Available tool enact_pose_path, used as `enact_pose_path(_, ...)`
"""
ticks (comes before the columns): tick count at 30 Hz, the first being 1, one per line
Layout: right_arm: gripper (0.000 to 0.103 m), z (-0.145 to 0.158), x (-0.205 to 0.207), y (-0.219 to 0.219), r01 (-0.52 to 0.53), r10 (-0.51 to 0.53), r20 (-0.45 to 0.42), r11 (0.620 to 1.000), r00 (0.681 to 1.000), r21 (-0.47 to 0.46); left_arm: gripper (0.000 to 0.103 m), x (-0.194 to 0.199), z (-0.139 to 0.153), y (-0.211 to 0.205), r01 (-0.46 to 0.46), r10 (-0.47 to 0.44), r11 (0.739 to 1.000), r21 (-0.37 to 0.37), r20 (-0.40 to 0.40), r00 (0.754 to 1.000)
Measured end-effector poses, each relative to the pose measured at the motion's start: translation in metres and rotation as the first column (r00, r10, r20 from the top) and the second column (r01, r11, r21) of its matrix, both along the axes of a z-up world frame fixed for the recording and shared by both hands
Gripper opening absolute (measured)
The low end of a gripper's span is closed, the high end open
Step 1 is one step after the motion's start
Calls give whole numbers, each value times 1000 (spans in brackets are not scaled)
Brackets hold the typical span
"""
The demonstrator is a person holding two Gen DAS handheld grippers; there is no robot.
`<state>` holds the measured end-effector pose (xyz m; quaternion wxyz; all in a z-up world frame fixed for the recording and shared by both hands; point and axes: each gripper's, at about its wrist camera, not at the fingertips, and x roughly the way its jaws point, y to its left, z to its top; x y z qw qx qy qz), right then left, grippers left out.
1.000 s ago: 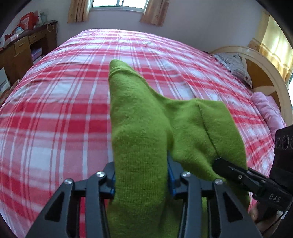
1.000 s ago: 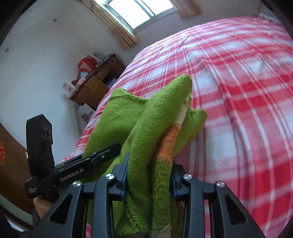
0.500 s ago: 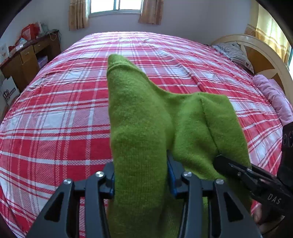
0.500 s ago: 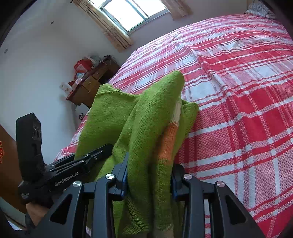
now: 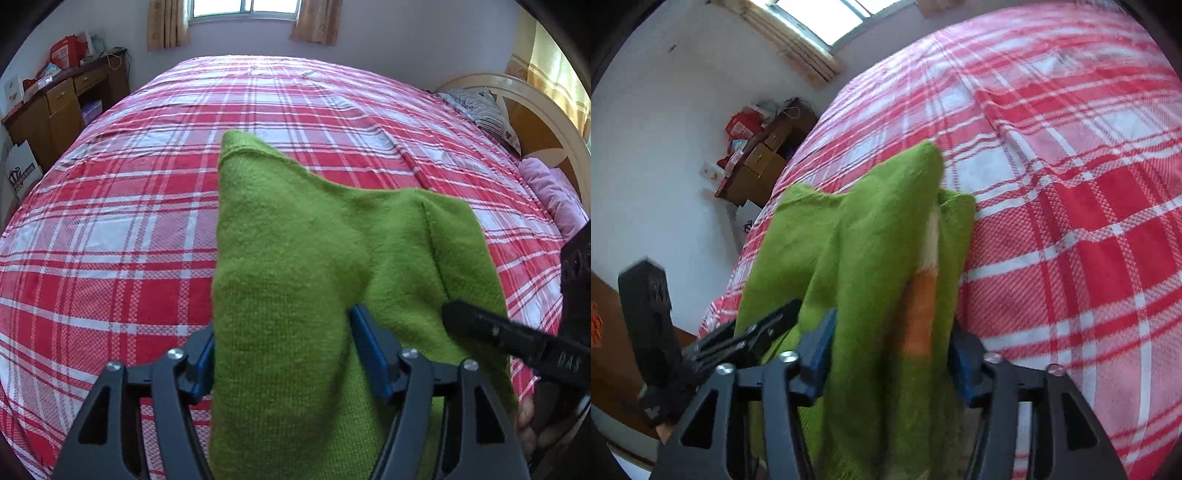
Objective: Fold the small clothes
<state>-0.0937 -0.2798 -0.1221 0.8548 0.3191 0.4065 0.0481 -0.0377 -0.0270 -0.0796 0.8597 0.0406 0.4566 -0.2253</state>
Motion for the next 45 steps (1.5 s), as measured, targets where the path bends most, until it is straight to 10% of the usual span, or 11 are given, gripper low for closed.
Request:
enact_pose_path(14,34,45,-22,69,47,13,142,911,990,-410,40,-21,19,17,7,-2,999,-52,103,995)
enact_pose_path(45,33,93,39,223,-143,267,261,900,928,-412,40,4,53,162,-303,306,952,-50,236,922)
